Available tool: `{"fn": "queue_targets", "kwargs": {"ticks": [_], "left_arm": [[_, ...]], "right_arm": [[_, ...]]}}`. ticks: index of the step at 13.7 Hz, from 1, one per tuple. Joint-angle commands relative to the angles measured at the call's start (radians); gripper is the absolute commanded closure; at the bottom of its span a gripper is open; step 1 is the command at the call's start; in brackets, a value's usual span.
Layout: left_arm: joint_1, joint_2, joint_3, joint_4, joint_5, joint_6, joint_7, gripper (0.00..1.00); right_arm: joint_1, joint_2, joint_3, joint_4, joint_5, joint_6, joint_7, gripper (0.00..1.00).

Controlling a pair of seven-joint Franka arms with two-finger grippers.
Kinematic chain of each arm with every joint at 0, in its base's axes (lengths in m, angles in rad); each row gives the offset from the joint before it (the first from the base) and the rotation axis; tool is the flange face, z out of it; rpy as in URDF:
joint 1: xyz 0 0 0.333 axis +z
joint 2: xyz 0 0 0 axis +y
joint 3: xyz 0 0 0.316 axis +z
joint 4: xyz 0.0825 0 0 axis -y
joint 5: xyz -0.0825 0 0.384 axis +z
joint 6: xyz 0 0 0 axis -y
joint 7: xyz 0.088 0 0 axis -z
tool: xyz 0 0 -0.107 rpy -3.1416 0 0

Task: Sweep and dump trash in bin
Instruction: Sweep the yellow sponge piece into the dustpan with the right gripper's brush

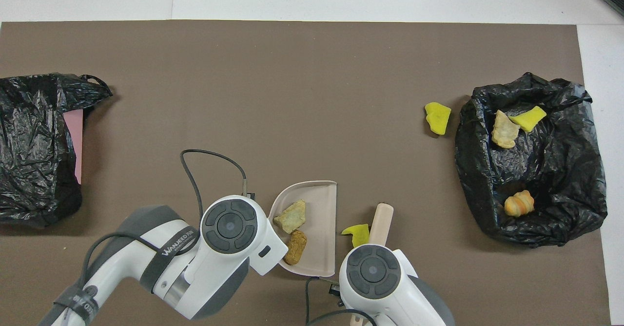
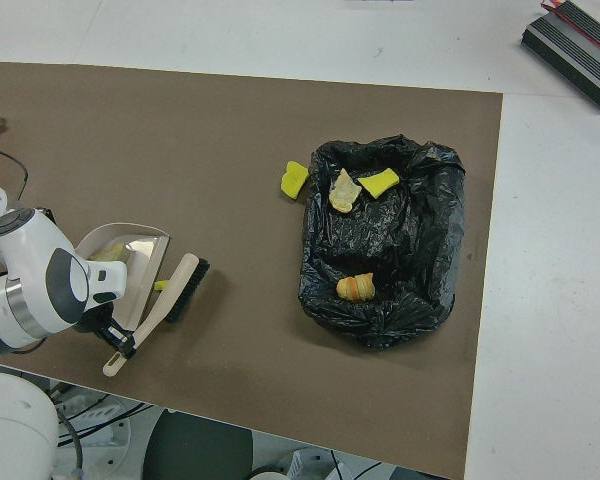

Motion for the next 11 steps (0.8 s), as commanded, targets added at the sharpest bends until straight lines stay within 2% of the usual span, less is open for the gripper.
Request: {"fn": "queue_targets", "kwargs": {"ticks": [1, 5, 8, 11], "left_arm": [[-0.015, -0.027, 0.013, -0.034, 0.016, 0.033, -0.024, 1.0], [-0.007, -0.022, 0.013, -0.034, 0.016, 0.046, -0.024, 1.0], [-0.003, -0.021, 0.013, -0.036, 0.016, 0.061, -0.024, 1.0], [0.019, -0.018, 0.013, -0.036, 0.016, 0.075, -0.024, 1.0]], "right_arm": [[-0.023, 0.01, 0.004, -0.008, 0.022, 0.057, -0.078, 1.0], [-0.038, 0.073, 0.004, 0.061, 0.025, 0.131, -0.117, 1.0], [-0.026, 0.134, 0.005, 0.121, 0.097, 0.201, -0.138, 1.0], [-0.02, 0.194, 0.004, 0.246, 0.095, 0.141, -0.128, 1.0]]}}
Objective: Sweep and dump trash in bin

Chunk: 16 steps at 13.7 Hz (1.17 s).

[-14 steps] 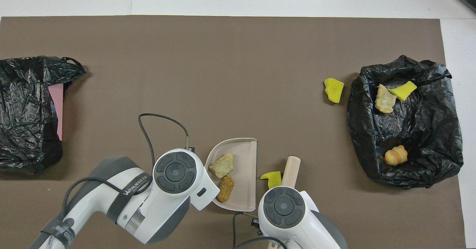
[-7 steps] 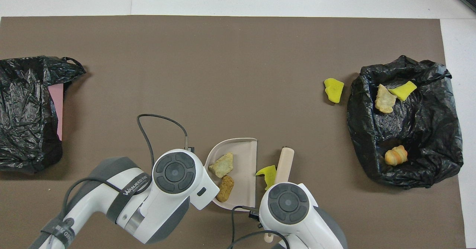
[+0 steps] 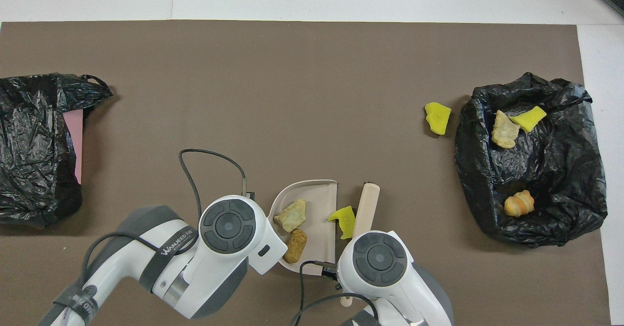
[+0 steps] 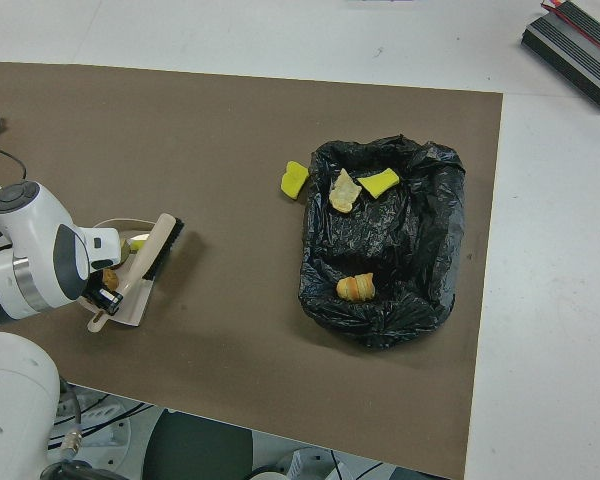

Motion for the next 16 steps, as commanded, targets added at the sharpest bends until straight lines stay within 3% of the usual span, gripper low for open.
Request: {"fn": "queue_targets", "kwargs": {"ticks": [1, 6, 9, 12, 16], "left_arm": [[0.015, -0.018, 0.003, -0.029, 0.016, 0.038, -0.021, 1.0], [0.071, 0.002, 0.003, -0.025, 0.007, 0.079, -0.022, 1.0], [0.107, 0.014, 0.003, -0.017, -0.004, 0.102, -0.022, 1.0], [0.137, 0.043, 0.003, 0.026, -0.01, 0.104, -0.035, 1.0], [0.171, 0.1, 0.003, 0.112, -0.01, 0.087, -0.082, 1.0]], "right_arm": [[-0.006, 0.068, 0.003, 0.135, 0.007, -0.074, -0.021, 1.0], [-0.04, 0.065, -0.001, 0.221, -0.109, -0.201, -0.13, 1.0], [-0.069, 0.073, 0.0, 0.23, -0.215, -0.204, -0.24, 1.0], [-0.175, 0.103, 0.0, 0.236, -0.345, -0.214, -0.369, 1.0], [-0.325, 0.195, 0.0, 0.357, -0.447, -0.258, -0.391, 1.0]]}}
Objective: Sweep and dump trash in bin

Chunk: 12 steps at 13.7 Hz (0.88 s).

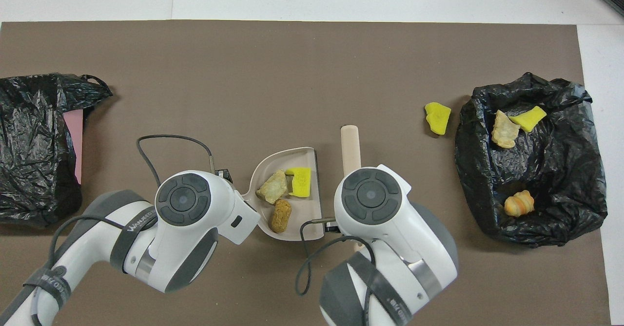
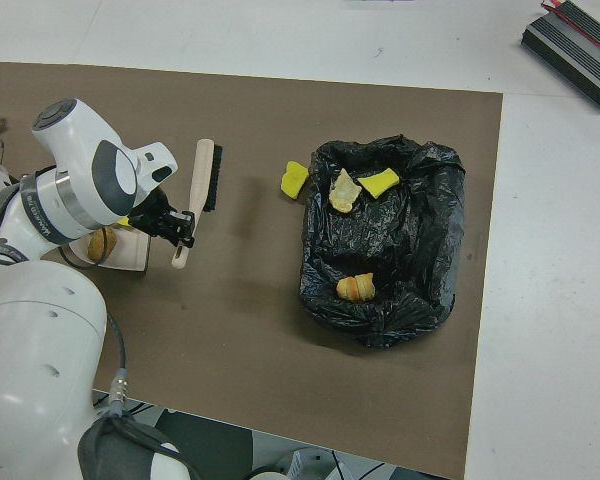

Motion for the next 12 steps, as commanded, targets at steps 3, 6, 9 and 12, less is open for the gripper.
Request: {"fn": "queue_targets", "kwargs": {"ticks": [3, 6, 9, 12], "left_arm": [[0.049, 0.087, -0.007, 0.139, -0.009, -0.036, -0.018, 1.0], [0.073, 0.125, -0.007, 0.209, -0.061, -0.067, -0.029, 1.0], [0.073, 0.126, -0.004, 0.216, -0.06, -0.107, -0.04, 1.0], [0.063, 0.124, -0.001, 0.217, -0.048, -0.131, -0.061, 1.0]], "right_arm": [[-0.095, 0.127, 0.012, 0.185, -0.13, -0.093, -0.016, 1.0], [-0.121, 0.207, 0.009, 0.298, -0.162, -0.14, -0.016, 1.0], [-0.12, 0.261, 0.011, 0.368, -0.242, -0.187, -0.016, 1.0], [-0.11, 0.294, 0.011, 0.382, -0.3, -0.202, -0.016, 1.0]]}}
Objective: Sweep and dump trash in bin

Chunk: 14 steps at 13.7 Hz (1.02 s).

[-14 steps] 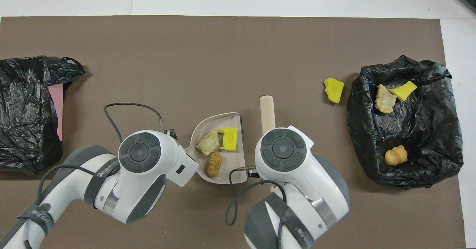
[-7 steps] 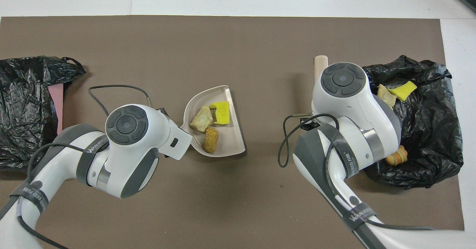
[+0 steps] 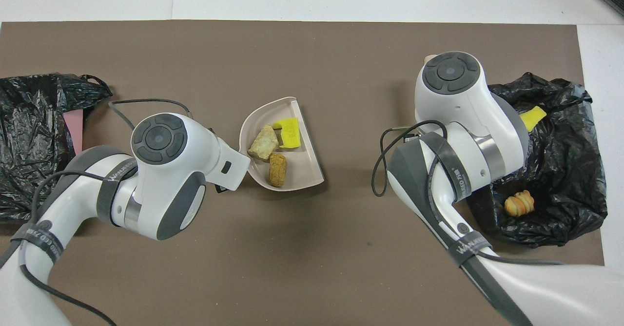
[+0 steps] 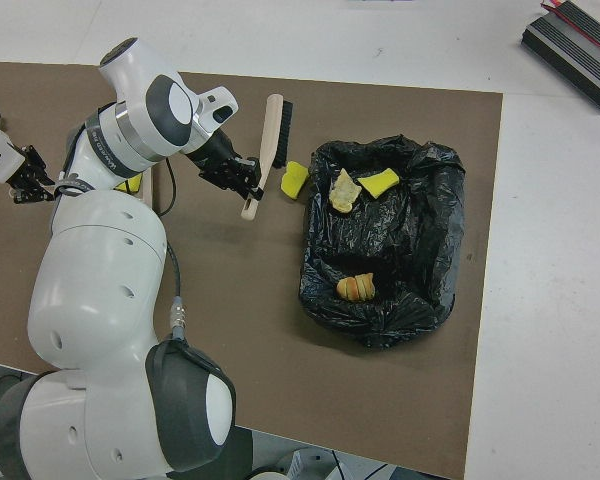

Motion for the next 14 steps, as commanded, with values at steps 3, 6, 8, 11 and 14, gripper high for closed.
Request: {"fn": "queue_targets", "kwargs": {"ticks": [3, 6, 8, 11, 14], "left_arm": [[-0.008, 0.002, -0.002, 0.025, 0.011, -0.052, -0.072, 1.0], [-0.02, -0.006, -0.004, 0.025, 0.077, -0.086, -0.089, 1.0], [-0.024, -0.007, -0.004, 0.023, 0.08, -0.101, -0.112, 1.0], [-0.026, -0.01, -0.005, 0.017, 0.091, -0.103, -0.156, 1.0], [-0.026, -0.016, -0.005, 0.011, 0.093, -0.101, -0.156, 1.0]], "right_arm": [[-0.011, 0.044, 0.012, 0.044, -0.049, -0.031, -0.005, 1.0], [-0.013, 0.056, 0.006, 0.041, -0.066, -0.047, -0.005, 1.0], [-0.022, 0.055, 0.006, 0.036, -0.089, -0.087, -0.007, 1.0], [-0.022, 0.058, 0.008, 0.021, -0.104, -0.11, -0.007, 1.0], [-0.019, 0.069, 0.008, 0.0, -0.104, -0.109, -0.005, 1.0]]}}
